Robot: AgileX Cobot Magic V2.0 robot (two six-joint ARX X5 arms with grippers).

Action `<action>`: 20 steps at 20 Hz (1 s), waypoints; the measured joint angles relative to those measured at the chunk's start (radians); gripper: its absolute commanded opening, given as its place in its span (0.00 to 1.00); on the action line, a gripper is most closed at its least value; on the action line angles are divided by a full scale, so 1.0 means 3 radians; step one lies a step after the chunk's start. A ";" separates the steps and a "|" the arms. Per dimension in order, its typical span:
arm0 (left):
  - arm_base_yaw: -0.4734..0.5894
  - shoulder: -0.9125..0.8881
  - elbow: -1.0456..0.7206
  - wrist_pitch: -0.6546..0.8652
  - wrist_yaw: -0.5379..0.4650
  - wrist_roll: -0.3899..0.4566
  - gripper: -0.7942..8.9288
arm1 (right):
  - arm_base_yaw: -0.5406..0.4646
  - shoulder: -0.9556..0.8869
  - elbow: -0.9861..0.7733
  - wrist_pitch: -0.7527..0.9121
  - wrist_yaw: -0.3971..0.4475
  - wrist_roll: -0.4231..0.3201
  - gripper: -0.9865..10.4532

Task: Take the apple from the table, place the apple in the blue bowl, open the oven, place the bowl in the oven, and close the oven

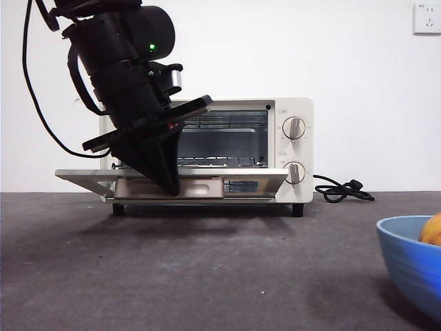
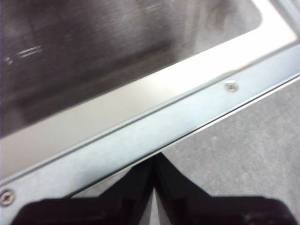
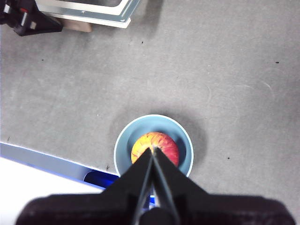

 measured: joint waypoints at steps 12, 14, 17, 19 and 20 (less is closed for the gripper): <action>-0.0070 0.0000 0.0009 -0.0371 0.0247 0.0264 0.08 | 0.0000 0.0000 0.0000 -0.0132 0.0000 -0.0001 0.08; -0.0137 -0.0024 0.0009 -0.0511 0.0257 0.0343 0.08 | 0.0000 0.0000 0.0000 -0.0135 -0.0064 0.0000 0.08; -0.0251 -0.0223 0.0009 -0.0712 0.0257 0.0435 0.08 | 0.0000 0.0062 0.0000 -0.0136 -0.0249 -0.0001 0.08; -0.0319 -0.0429 0.0009 -0.0814 0.0257 0.0459 0.08 | -0.0001 0.0175 -0.0001 -0.0136 -0.0253 -0.0010 0.08; -0.0353 -0.0543 0.0009 -0.0870 0.0257 0.0476 0.08 | -0.0001 0.0239 -0.0025 -0.0136 -0.0249 -0.0024 0.08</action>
